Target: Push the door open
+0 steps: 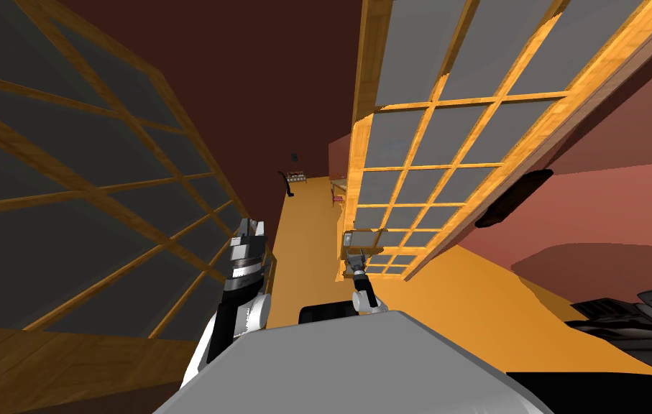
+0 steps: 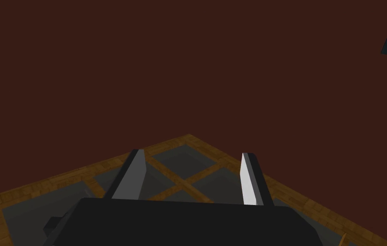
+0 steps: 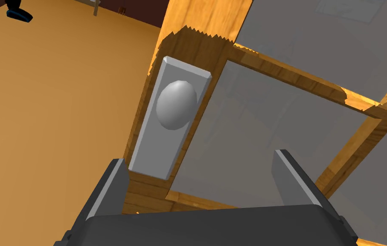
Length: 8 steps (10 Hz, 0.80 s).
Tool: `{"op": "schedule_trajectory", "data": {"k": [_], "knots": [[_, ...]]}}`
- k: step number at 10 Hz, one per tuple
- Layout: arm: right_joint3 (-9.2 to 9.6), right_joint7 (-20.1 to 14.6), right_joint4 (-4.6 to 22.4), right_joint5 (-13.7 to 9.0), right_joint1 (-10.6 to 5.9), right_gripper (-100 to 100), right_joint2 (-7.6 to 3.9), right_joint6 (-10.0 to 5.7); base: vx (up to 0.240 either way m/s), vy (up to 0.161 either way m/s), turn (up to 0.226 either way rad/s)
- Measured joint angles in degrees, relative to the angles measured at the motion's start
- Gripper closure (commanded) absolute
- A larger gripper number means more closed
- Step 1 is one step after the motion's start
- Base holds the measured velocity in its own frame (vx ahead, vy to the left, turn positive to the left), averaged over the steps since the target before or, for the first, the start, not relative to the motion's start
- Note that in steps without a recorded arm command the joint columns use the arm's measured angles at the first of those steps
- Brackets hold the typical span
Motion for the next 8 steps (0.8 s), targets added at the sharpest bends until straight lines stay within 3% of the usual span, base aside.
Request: {"op": "schedule_trajectory", "data": {"k": [8], "knots": [[1.93,-11.1,-1.0,-5.0,0.06,-100,1.69,0.28,-0.046,-0.019,0.044]]}}
